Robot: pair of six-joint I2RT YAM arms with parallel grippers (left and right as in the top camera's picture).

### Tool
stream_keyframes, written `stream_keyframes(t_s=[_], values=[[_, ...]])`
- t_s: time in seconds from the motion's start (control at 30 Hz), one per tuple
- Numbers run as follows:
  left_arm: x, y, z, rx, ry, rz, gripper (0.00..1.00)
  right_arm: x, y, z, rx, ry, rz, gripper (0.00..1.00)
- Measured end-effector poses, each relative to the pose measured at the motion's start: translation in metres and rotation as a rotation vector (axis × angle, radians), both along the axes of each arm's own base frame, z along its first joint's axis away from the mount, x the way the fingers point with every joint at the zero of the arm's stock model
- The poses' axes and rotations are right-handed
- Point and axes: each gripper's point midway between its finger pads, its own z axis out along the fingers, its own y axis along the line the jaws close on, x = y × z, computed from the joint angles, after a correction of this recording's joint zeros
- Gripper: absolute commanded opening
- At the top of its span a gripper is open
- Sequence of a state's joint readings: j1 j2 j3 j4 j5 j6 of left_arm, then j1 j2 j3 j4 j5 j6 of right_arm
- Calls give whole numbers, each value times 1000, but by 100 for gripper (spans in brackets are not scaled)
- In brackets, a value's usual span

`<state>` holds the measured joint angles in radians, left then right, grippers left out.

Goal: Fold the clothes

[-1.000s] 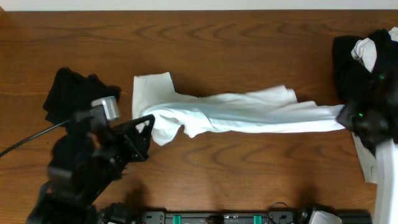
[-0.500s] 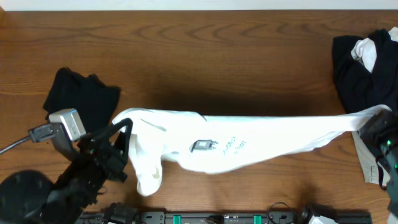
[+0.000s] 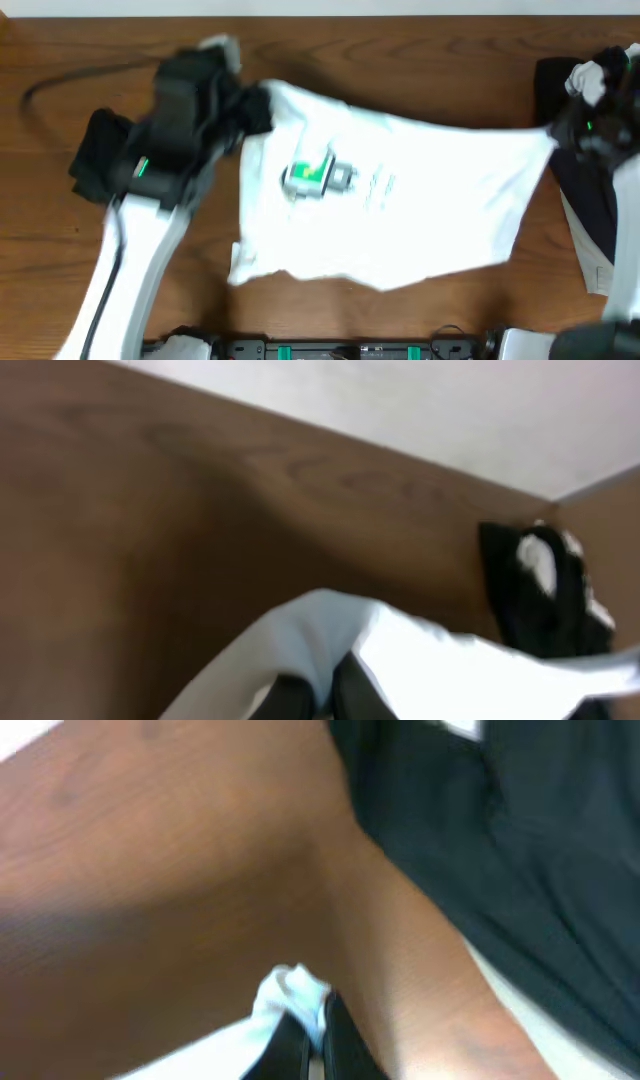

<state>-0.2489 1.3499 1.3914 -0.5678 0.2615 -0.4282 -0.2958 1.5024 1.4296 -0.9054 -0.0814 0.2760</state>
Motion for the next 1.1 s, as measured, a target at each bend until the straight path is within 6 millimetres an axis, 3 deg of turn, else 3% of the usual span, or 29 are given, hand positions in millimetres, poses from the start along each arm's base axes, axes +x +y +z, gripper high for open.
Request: stream_keyframes(t_s=[0.1,0.17,0.23,0.37,0.47,0.6,0.97,1.1], values=[[46,-2,-12,-17,31,-29,6,28,4,-1,42,-73,32,1],[70,4,0,-40,21,-39,6,35,6,11,59,-116,40,1],[82,16,22,-49,-4,-38,6,44,5,41,49,-184,40,1],[76,37,75,-30,-87,-48,6,37,0,94,-3,-254,17,1],[50,38,92,-10,-77,-78,6,14,-3,108,-43,-223,-19,1],[7,32,58,15,124,-129,6,-20,-11,81,-76,-48,-76,1],[-76,-1,-115,105,714,-323,6,-83,-21,-55,-122,420,-102,1],[-109,-9,-152,130,840,-375,6,-104,-21,-87,-132,514,-103,1]])
